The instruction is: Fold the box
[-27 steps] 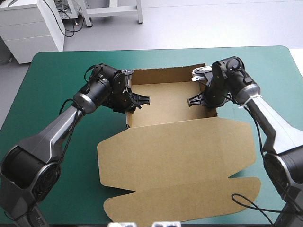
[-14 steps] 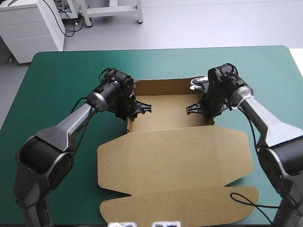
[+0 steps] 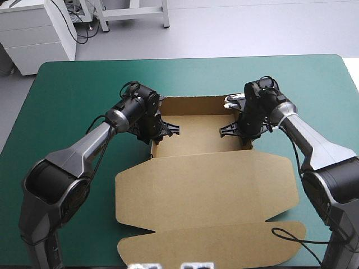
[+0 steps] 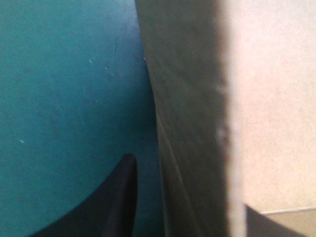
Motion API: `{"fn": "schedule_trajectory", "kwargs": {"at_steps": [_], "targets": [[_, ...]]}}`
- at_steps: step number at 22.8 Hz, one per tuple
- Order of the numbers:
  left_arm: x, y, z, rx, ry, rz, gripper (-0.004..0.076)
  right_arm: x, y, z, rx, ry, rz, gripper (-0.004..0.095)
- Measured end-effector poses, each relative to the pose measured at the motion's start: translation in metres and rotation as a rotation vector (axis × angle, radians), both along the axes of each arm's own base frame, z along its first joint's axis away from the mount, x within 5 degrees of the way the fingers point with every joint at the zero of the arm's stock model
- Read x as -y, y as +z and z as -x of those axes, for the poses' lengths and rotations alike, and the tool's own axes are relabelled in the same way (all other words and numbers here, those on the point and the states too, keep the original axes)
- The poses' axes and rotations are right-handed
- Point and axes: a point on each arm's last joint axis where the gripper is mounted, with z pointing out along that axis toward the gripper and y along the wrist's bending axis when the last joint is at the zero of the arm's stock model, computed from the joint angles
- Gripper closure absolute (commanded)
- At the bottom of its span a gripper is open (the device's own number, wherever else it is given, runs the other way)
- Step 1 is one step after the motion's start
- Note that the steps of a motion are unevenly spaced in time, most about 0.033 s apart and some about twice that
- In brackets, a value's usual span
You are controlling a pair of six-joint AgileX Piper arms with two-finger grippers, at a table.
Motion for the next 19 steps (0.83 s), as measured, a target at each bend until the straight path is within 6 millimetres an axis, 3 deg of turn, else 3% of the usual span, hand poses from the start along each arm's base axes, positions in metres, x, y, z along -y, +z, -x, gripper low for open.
{"fn": "schedule_trajectory", "kwargs": {"at_steps": [3,7,11,14,16,19], "targets": [[-0.0012,-0.0024,-0.0023,0.011,-0.008,-0.023,0.0706,-0.0002,0.0000,0.0002,-0.003,-0.006,-0.003,0.0888],[-0.0009,-0.0023,-0.0024,0.017,-0.013,-0.028,0.0601,-0.0002,0.0000,0.0002,-0.003,-0.006,-0.003,0.0769],[-0.0014,-0.0019,-0.0035,0.030,-0.026,-0.036,0.0475,-0.0008,0.0000,0.0007,-0.007,0.010,-0.008,0.0534],[-0.0025,-0.0021,-0.0043,0.038,-0.042,-0.054,0.0360,-0.0037,0.0001,0.0017,-0.016,0.020,-0.034,0.0239],[-0.0030,-0.0036,-0.0053,0.043,-0.063,-0.077,0.0345,-0.0070,-0.0002,0.0015,-0.015,0.021,-0.061,0.0173],[-0.0040,-0.0035,-0.0056,0.046,-0.065,-0.087,0.0345,-0.0081,0.0003,-0.0007,0.010,0.021,-0.073,0.0174]]}}
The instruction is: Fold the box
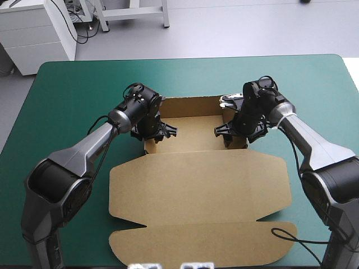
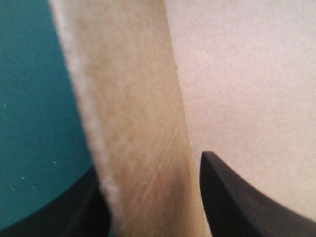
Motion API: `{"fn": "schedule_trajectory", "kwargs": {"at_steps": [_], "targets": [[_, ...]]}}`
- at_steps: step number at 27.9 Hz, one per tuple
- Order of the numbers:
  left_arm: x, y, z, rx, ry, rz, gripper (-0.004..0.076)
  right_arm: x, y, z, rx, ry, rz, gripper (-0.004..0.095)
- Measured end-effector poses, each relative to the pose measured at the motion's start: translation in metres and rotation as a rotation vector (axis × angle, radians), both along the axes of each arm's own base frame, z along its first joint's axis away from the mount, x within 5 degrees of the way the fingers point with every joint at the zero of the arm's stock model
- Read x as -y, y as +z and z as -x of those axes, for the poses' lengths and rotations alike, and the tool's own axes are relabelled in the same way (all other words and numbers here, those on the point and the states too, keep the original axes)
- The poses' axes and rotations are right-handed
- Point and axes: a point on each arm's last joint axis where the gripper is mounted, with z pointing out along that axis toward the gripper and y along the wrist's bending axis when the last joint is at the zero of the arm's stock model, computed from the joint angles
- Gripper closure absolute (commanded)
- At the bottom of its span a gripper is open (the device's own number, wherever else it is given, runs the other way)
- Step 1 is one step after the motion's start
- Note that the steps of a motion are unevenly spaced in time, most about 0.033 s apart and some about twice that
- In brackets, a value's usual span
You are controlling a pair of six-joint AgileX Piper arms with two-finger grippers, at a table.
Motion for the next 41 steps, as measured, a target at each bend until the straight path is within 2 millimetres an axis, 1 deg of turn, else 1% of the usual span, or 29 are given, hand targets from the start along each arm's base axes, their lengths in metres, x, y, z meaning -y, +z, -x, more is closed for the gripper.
{"fn": "schedule_trajectory", "kwargs": {"at_steps": [5,7,10,12,15,17,18,20,21,22,25,28,31,33,35,37,39,41], "targets": [[-0.002,0.001,-0.001,0.013,-0.010,-0.023,0.0346,-0.001,0.001,-0.003,0.036,-0.004,-0.015,0.0174],[-0.003,0.007,-0.005,0.044,-0.016,-0.041,0.0346,-0.002,0.001,-0.005,0.057,-0.006,-0.022,0.0174],[0.000,0.031,-0.013,0.131,-0.016,-0.019,0.0346,-0.003,0.004,-0.009,0.093,-0.015,-0.036,0.0174],[0.001,0.046,-0.017,0.178,-0.014,0.003,0.0348,-0.004,0.009,-0.011,0.114,-0.018,-0.045,0.0174],[0.003,0.071,-0.021,0.256,-0.010,0.038,0.0378,-0.005,0.024,-0.016,0.162,-0.030,-0.051,0.0174],[0.003,0.088,-0.022,0.312,-0.007,0.056,0.0431,-0.004,0.038,-0.020,0.198,-0.035,-0.050,0.0174],[0.002,0.097,-0.022,0.337,-0.006,0.067,0.0475,-0.004,0.046,-0.021,0.212,-0.035,-0.047,0.0174],[-0.001,0.116,-0.018,0.385,-0.002,0.089,0.0591,-0.002,0.060,-0.022,0.239,-0.034,-0.030,0.0174],[-0.003,0.125,-0.015,0.406,0.000,0.102,0.0672,-0.001,0.066,-0.022,0.248,-0.034,-0.020,0.0174],[-0.005,0.136,-0.010,0.429,-0.001,0.114,0.0730,0.000,0.073,-0.023,0.262,-0.034,-0.011,0.0174],[-0.016,0.166,0.007,0.491,-0.041,0.126,0.0731,0.002,0.089,-0.023,0.305,-0.036,-0.007,0.0174],[-0.027,0.195,0.027,0.558,-0.066,0.147,0.0731,0.003,0.100,-0.019,0.329,-0.040,-0.016,0.0176],[-0.042,0.223,0.053,0.624,-0.068,0.179,0.0731,0.006,0.111,-0.013,0.351,-0.044,-0.025,0.0176],[-0.053,0.236,0.071,0.650,-0.067,0.201,0.0731,0.008,0.120,-0.007,0.369,-0.045,-0.035,0.0176],[-0.062,0.243,0.089,0.661,-0.067,0.214,0.0731,0.009,0.130,0.000,0.390,-0.046,-0.051,0.0176],[-0.072,0.244,0.106,0.660,-0.069,0.219,0.0731,0.010,0.138,0.005,0.403,-0.046,-0.074,0.0177],[-0.081,0.238,0.123,0.636,-0.072,0.211,0.0731,0.011,0.144,0.010,0.412,-0.046,-0.086,0.0180],[-0.092,0.229,0.140,0.612,-0.075,0.198,0.0731,0.011,0.141,0.013,0.400,-0.045,-0.085,0.0179]]}}
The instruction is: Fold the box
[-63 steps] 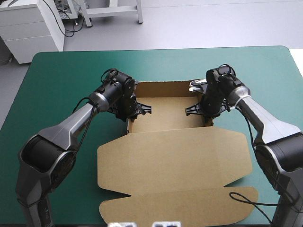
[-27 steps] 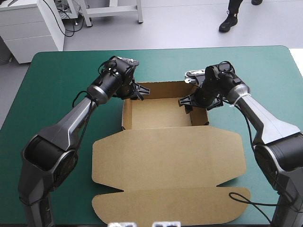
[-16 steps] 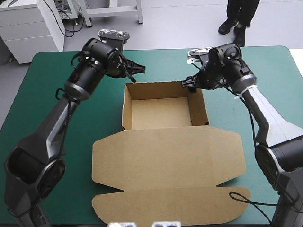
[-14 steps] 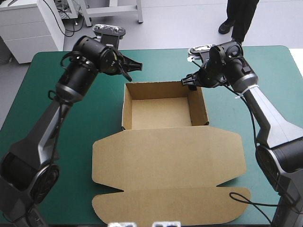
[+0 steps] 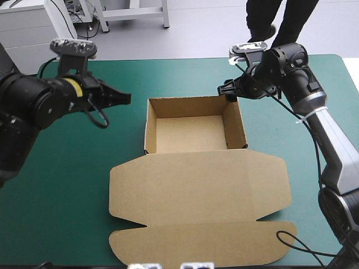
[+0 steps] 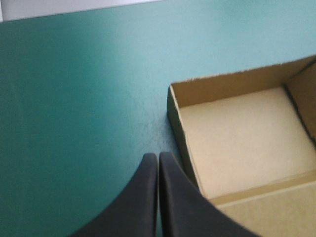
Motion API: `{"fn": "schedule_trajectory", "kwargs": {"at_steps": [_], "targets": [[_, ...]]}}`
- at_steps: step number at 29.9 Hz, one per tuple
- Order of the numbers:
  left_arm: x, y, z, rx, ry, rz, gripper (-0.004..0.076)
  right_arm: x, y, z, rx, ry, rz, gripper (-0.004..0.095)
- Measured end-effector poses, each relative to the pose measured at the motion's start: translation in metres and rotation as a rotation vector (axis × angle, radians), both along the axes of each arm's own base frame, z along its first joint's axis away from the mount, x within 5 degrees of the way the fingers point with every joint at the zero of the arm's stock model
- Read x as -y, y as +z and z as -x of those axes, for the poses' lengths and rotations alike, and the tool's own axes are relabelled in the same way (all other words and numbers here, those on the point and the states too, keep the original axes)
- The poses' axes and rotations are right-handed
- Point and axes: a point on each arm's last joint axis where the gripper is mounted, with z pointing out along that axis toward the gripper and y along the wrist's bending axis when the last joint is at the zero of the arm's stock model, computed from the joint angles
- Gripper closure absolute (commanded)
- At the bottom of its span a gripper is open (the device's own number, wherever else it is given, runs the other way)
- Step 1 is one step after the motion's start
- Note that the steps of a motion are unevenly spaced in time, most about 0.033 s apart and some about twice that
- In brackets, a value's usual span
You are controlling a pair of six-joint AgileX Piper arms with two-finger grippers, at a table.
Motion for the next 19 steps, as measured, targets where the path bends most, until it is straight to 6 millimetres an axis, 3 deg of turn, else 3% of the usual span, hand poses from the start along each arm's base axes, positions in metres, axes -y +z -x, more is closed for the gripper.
{"fn": "schedule_trajectory", "kwargs": {"at_steps": [9,19], "targets": [[-0.046,-0.057,0.079,-0.010,-0.020,-0.018,0.0731,0.001,-0.052,0.004,-0.166,0.000,0.061,0.0180],[-0.082,-0.135,0.145,0.119,-0.064,0.037,0.0731,0.000,-0.091,0.003,-0.260,0.000,0.086,0.0180]]}}
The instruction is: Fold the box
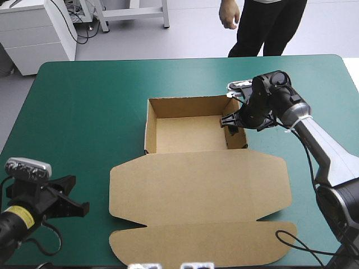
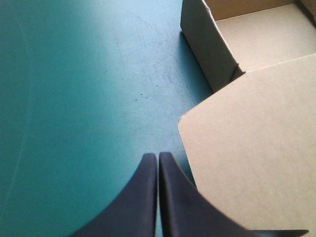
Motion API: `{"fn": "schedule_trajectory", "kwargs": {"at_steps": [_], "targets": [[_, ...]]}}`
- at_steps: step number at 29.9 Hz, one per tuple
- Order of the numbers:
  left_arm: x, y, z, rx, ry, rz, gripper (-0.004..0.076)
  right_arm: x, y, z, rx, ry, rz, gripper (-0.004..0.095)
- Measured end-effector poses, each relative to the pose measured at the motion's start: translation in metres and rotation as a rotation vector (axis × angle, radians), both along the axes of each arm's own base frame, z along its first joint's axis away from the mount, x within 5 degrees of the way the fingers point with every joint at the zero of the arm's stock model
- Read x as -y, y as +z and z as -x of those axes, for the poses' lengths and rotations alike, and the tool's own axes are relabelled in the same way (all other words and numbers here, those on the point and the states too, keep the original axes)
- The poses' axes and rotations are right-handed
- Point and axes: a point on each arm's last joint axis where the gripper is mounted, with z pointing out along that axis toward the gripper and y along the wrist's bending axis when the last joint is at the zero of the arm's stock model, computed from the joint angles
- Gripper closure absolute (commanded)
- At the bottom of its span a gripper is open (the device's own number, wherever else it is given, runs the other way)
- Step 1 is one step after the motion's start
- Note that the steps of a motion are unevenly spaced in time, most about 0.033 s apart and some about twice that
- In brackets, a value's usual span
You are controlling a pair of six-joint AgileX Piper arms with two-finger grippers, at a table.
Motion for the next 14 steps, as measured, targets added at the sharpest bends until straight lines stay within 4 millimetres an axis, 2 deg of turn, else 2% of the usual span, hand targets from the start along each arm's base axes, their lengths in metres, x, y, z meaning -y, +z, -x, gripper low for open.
{"fn": "schedule_trajectory", "kwargs": {"at_steps": [3,7,10,14], "targets": [[-0.009,-0.015,0.016,0.050,-0.006,0.027,0.0731,-0.003,-0.007,-0.002,-0.023,0.001,-0.023,0.0183],[-0.018,-0.028,0.031,0.094,-0.008,0.052,0.0731,-0.007,-0.018,-0.006,-0.058,0.001,-0.035,0.0240],[-0.021,-0.035,0.037,0.115,-0.008,0.064,0.0731,-0.009,-0.025,-0.009,-0.078,0.000,-0.035,0.0337],[-0.023,-0.043,0.040,0.115,-0.008,0.063,0.0731,-0.010,-0.034,-0.012,-0.102,-0.001,-0.030,0.0524]]}}
